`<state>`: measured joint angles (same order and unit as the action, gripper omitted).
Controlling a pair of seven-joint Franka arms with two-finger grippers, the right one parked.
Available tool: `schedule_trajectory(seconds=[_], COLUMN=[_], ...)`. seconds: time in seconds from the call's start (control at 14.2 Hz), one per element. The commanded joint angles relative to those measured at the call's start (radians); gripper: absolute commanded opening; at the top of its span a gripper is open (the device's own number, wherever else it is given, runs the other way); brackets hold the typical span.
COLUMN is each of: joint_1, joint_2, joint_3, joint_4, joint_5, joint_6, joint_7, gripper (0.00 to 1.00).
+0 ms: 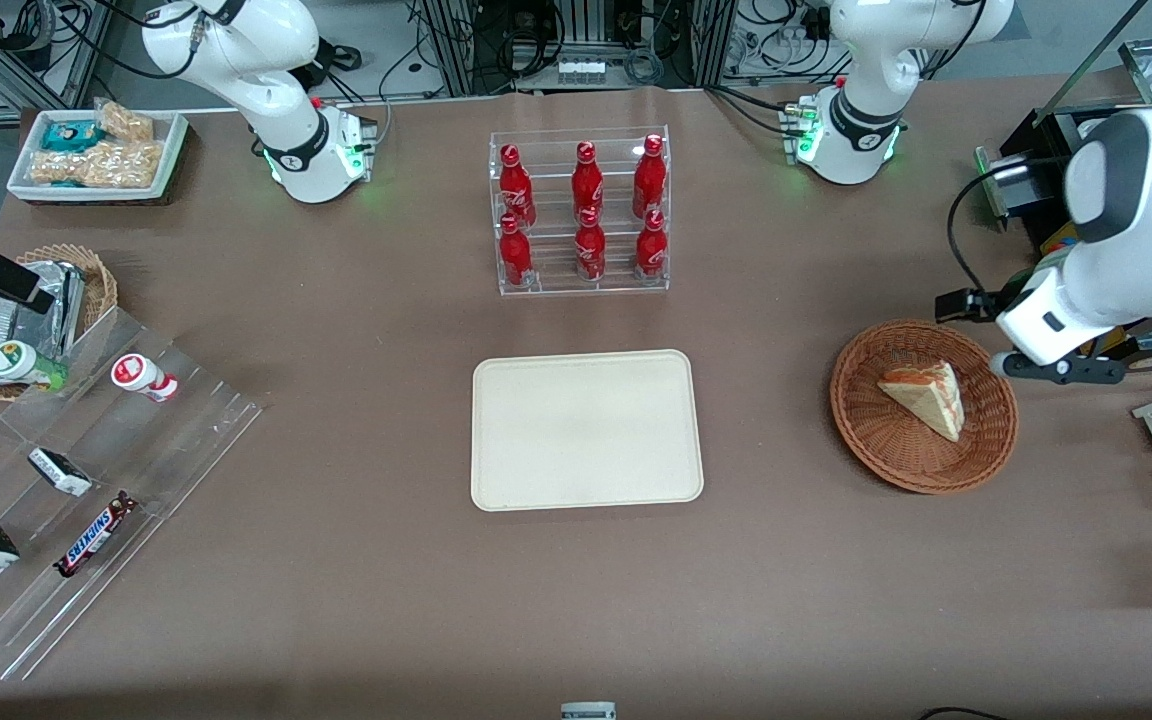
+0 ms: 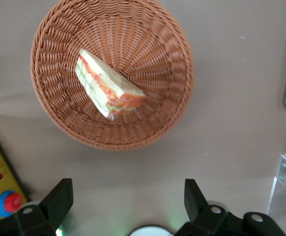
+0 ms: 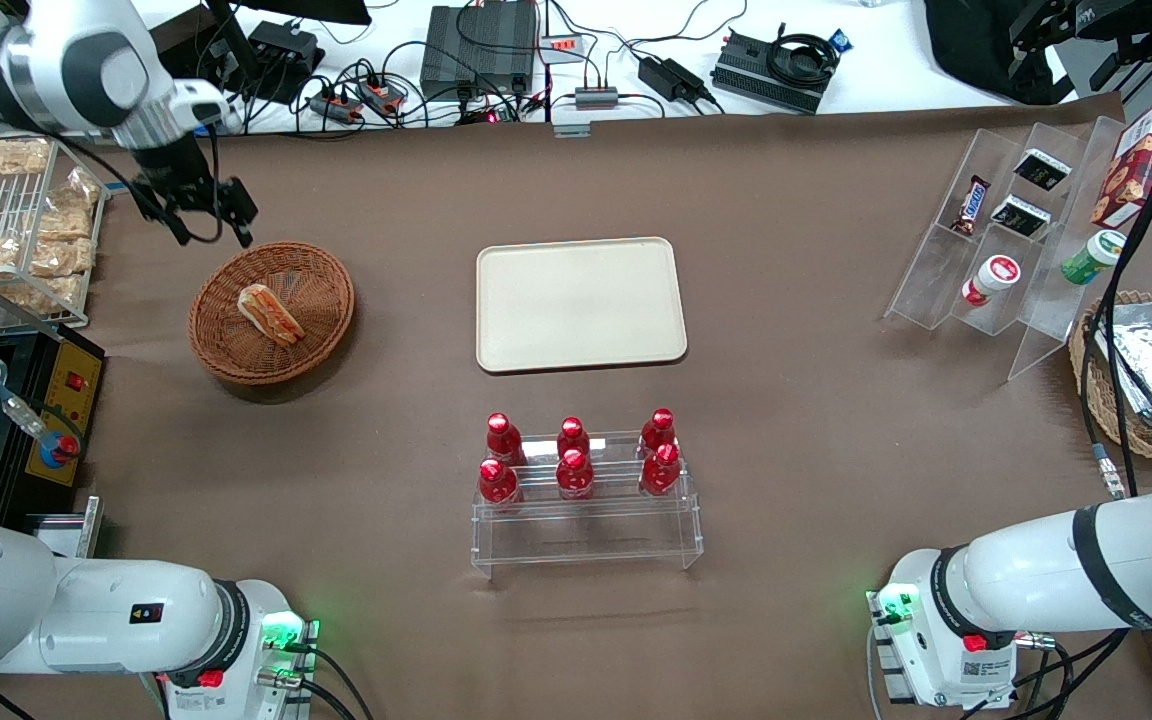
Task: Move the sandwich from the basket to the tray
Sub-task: 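Lower the open left gripper onto the sandwich and close it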
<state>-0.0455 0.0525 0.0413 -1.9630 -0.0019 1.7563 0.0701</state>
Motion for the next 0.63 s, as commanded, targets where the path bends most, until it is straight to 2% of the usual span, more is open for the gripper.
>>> schedule_trajectory(seconds=[0.0, 0.21, 0.42, 0.56], joint_1=[-0.002, -0.002, -0.005, -0.004], joint_2=[-0.026, -0.010, 0.068, 0.102], joint_3=[0.034, 0.049, 0.049, 0.049], joint_4=[-0.133, -0.229, -0.229, -0.237], joint_5=[0.007, 0.007, 0.007, 0.007], joint_6=[0.159, 0.342, 0.431, 0.497], joint_7=[-0.059, -0.267, -0.633, -0.798], gripper=[1.00, 1.00, 1.00, 1.00])
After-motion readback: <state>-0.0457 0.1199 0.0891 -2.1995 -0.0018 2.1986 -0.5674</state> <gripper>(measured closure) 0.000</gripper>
